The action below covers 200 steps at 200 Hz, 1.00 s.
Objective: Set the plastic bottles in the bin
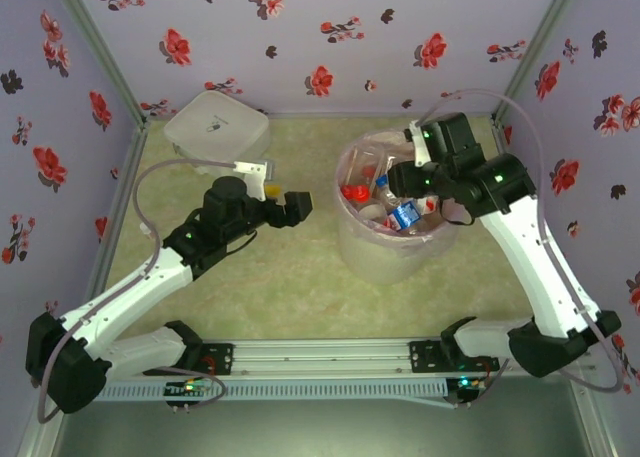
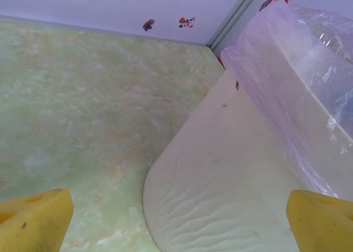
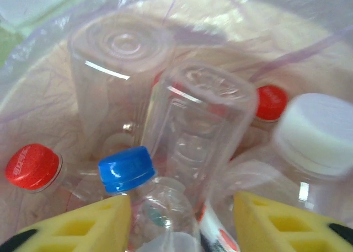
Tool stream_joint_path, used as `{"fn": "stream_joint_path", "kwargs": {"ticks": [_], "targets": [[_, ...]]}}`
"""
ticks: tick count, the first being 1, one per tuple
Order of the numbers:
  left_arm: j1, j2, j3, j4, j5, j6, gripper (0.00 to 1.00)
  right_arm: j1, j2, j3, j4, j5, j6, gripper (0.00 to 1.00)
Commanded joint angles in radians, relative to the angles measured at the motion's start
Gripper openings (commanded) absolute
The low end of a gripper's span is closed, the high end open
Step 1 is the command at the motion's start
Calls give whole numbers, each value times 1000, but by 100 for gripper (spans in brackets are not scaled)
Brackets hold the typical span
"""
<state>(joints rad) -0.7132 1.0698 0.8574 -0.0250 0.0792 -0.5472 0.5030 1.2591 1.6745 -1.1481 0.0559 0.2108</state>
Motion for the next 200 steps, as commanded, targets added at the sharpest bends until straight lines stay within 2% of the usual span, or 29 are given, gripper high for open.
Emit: {"fn": "stream_joint_path", "kwargs": {"ticks": [1, 22, 51, 72, 86, 105, 127, 150, 167, 182, 200], "targets": [[6, -45, 8, -28, -23, 6, 100, -50, -84, 27, 7, 122, 41, 63], [17, -71, 9, -67, -44, 21, 100, -127, -136, 16, -41, 188, 64, 76], [52, -95, 7, -111, -68, 26, 100, -224, -173, -45, -86, 142, 92, 81], [81, -116, -7, -125, -68, 26, 100, -284, -190, -114, -80, 47, 105, 61], [101, -134, -25, -130, -70, 23, 100, -308, -210, -166, -43, -31, 116, 55], [125, -160, -40, -160, -70, 12, 100, -325, -228, -226, 7, -131, 138, 52], [139, -190, -46, -200, -72, 9, 100, -333, -237, -288, 74, -216, 165, 43], [164, -222, -52, -250, -90, 10, 100, -332, -223, -334, 128, -229, 200, 39], [184, -243, -52, -305, -127, 6, 100, -330, -215, -387, 234, -325, 257, 38], [195, -266, -56, -355, -166, 5, 100, -299, -199, -425, 328, -338, 310, 36], [214, -307, -67, -411, -214, 1, 100, -212, -164, -442, 433, -304, 358, 36]]}}
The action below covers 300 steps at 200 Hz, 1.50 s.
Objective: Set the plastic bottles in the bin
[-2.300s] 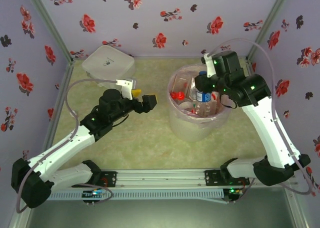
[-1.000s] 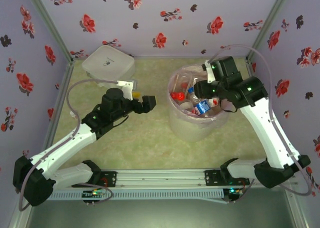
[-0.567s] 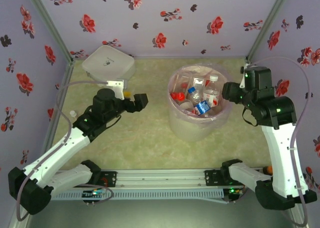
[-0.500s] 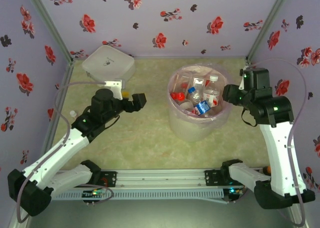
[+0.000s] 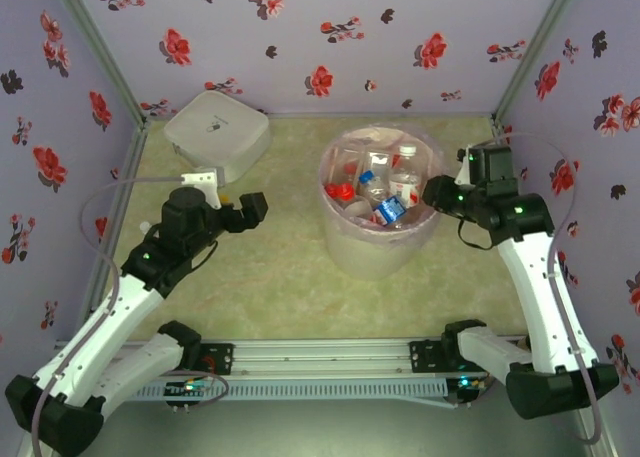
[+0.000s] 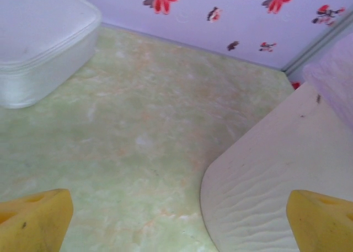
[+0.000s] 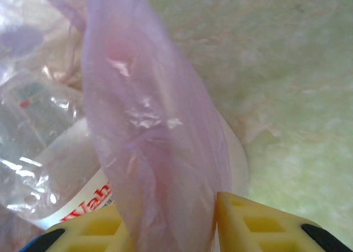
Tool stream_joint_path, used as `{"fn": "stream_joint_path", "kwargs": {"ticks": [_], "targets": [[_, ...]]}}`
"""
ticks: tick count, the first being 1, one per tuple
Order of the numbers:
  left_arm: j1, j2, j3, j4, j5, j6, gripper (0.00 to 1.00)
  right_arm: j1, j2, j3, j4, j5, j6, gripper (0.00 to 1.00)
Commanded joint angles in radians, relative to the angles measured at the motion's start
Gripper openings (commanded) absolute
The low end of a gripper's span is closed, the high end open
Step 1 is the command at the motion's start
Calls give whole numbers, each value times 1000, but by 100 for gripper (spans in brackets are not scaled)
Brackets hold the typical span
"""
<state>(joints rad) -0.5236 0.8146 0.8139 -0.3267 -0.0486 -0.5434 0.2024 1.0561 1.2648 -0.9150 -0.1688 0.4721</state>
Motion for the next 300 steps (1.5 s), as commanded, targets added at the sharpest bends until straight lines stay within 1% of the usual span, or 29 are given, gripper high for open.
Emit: {"fn": "stream_joint_path", "kwargs": {"ticks": [1, 19, 35, 52, 68, 76, 87, 100, 111, 120, 123, 146, 158, 166, 175, 198, 212, 227, 239, 252, 269, 275, 289, 300], "targets": [[26, -55, -25, -112, -88, -3, 100, 94, 42, -34, 206, -78, 98, 36], [58, -95, -30, -179, -147, 3, 100, 191, 102, -18, 294, -50, 124, 36], [93, -120, -38, -241, -203, 7, 100, 253, 166, 4, 358, -50, 141, 36], [132, -147, -70, -267, -240, 8, 100, 299, 232, 41, 396, -54, 143, 36], [176, -167, -108, -259, -243, -5, 100, 322, 268, 70, 435, -56, 147, 36], [195, -172, -126, -248, -241, -11, 100, 327, 281, 89, 445, -60, 147, 39], [212, -173, -142, -231, -236, -15, 100, 329, 289, 122, 432, -51, 126, 48], [225, -168, -157, -209, -235, -7, 100, 326, 284, 167, 392, -10, 84, 63], [239, -162, -163, -196, -235, 4, 100, 315, 267, 201, 347, 33, 34, 78], [251, -154, -169, -184, -237, 20, 100, 295, 245, 214, 316, 63, -1, 97], [254, -151, -173, -179, -239, 25, 100, 287, 236, 213, 309, 71, -12, 99], [295, -114, -198, -133, -257, 69, 100, 194, 157, 173, 290, 111, -60, 99], [314, -90, -216, -92, -278, 94, 100, 151, 120, 139, 282, 158, -82, 99], [321, -69, -225, -62, -303, 110, 100, 136, 97, 103, 290, 222, -115, 99], [324, -46, -240, -19, -335, 136, 100, 134, 70, 44, 313, 333, -147, 99], [327, 21, -276, 89, -460, 217, 100, 128, 2, -165, 460, 536, -216, 100], [336, 64, -319, 191, -524, 267, 100, 112, -2, -249, 486, 617, -219, 99], [346, 120, -379, 347, -527, 316, 100, 105, 18, -343, 534, 701, -243, 99], [350, 182, -415, 473, -530, 349, 100, 104, 36, -439, 649, 732, -312, 99], [358, 250, -425, 558, -534, 366, 100, 103, 60, -538, 799, 740, -370, 99], [371, 347, -452, 722, -543, 412, 100, 98, 98, -636, 973, 768, -387, 99], [377, 369, -431, 710, -547, 409, 100, 93, 114, -664, 1022, 767, -393, 99], [386, 421, -429, 806, -550, 455, 100, 84, 150, -700, 1102, 766, -397, 99], [389, 459, -441, 912, -547, 495, 100, 73, 182, -719, 1155, 758, -397, 99]]}}
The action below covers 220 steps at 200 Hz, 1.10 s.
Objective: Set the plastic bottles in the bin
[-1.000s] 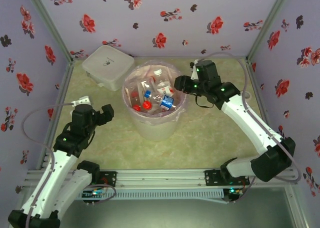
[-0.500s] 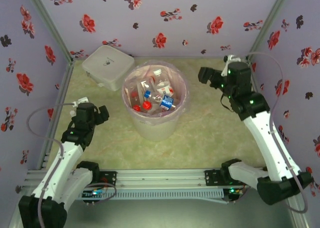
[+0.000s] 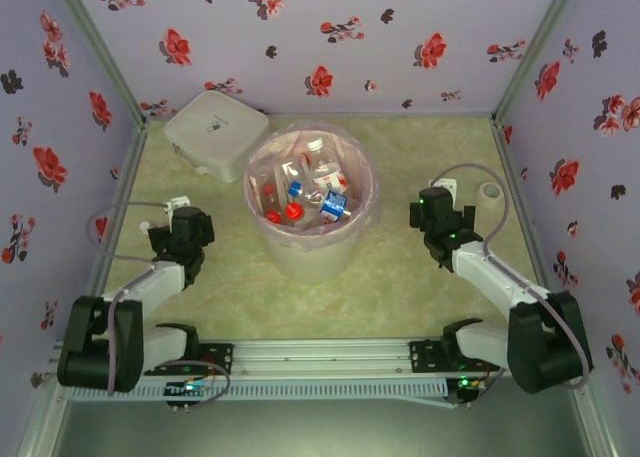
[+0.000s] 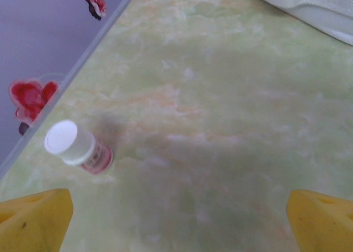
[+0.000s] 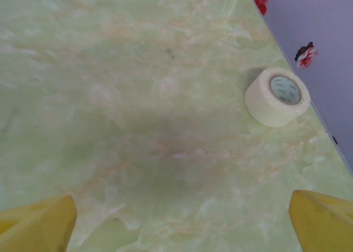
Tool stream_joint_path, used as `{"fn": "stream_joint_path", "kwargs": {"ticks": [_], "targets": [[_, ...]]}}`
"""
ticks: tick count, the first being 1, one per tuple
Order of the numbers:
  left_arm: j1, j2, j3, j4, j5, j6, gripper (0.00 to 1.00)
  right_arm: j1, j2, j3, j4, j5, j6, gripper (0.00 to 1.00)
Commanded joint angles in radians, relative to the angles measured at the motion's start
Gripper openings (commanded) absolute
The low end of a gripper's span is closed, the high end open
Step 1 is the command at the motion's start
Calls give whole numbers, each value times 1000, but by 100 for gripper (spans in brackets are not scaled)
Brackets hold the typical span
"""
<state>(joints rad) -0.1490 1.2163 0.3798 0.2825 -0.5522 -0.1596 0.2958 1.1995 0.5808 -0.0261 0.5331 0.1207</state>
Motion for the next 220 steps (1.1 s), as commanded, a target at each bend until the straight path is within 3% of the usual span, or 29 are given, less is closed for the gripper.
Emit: {"fn": "stream_joint_path", "kwargs": {"ticks": [1, 39, 54, 65, 97, 114, 124, 133, 157, 163, 177, 190, 205, 220], "targets": [[15, 59, -7, 312, -43, 114, 100, -21, 42, -37, 273, 55, -46, 99], [17, 164, -2, 496, 4, 199, 100, -54, 158, -113, 537, 42, -53, 99], [23, 176, 25, 453, 32, 199, 100, -65, 209, -143, 663, 21, -71, 99], [25, 183, 39, 431, 54, 201, 100, -67, 226, -120, 638, 34, -89, 99], [26, 196, 32, 475, 144, 198, 100, -95, 317, -153, 845, 11, -154, 99], [54, 306, -30, 713, 212, 191, 100, -120, 299, -141, 785, -42, -126, 99], [72, 317, -48, 717, 224, 153, 100, -134, 301, -147, 799, -72, -121, 99], [69, 355, -70, 825, 223, 177, 100, -153, 296, -147, 790, -116, -108, 99], [69, 342, -22, 704, 232, 172, 100, -265, 364, -203, 952, -336, -40, 99], [78, 335, -13, 674, 241, 155, 100, -270, 398, -224, 1046, -326, -34, 100], [89, 336, -7, 664, 246, 145, 100, -271, 336, -196, 875, -341, -33, 99], [91, 338, -6, 665, 248, 145, 100, -271, 380, -204, 972, -332, -33, 99], [92, 338, -6, 665, 250, 144, 100, -270, 346, -193, 892, -299, -23, 99], [92, 337, -5, 664, 250, 144, 100, -270, 367, -203, 949, -302, -27, 99]]}}
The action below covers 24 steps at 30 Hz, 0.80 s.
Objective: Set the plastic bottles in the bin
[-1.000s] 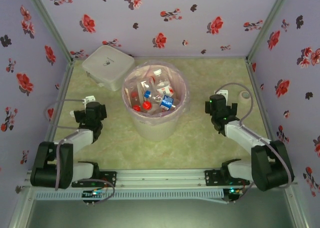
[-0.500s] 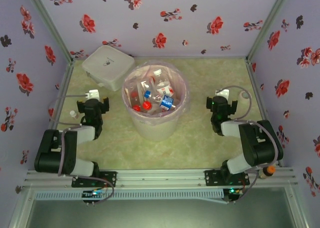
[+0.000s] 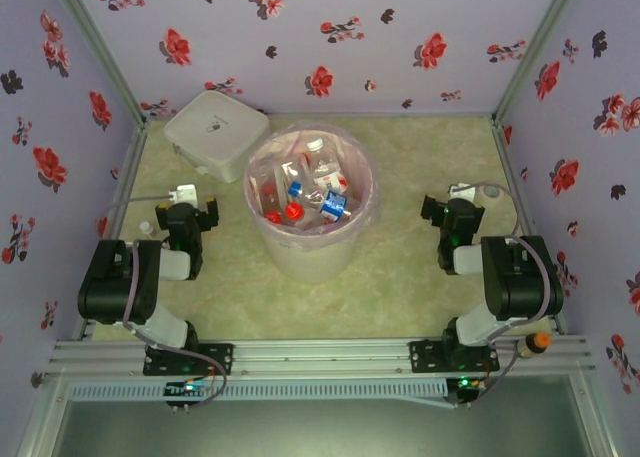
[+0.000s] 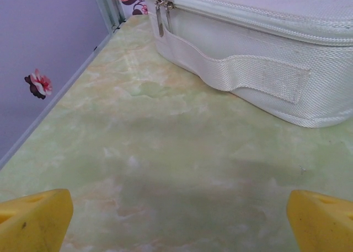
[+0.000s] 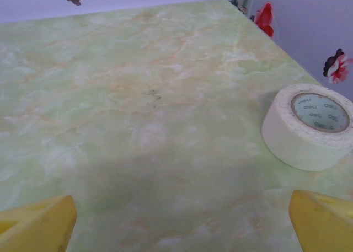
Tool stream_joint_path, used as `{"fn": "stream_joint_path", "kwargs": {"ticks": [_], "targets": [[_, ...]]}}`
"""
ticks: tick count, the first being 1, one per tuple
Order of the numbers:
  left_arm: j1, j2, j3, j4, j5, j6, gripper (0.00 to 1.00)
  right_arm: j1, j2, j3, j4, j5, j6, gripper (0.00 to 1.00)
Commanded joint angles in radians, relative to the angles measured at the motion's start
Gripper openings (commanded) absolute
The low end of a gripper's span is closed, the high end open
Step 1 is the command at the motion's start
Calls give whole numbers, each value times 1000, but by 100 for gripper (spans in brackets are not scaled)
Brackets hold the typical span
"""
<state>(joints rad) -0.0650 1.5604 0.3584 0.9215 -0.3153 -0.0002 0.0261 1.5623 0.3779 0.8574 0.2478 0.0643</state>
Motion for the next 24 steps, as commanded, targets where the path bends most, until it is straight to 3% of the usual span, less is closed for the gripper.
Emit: {"fn": "stream_joint_path", "kwargs": {"ticks": [1, 24], "targets": [[8, -8, 16, 25, 13, -15, 100, 0, 4, 0, 63, -17, 29, 99], [8, -6, 16, 25, 10, -17, 100, -2, -3, 10, 32, -27, 26, 99]]}}
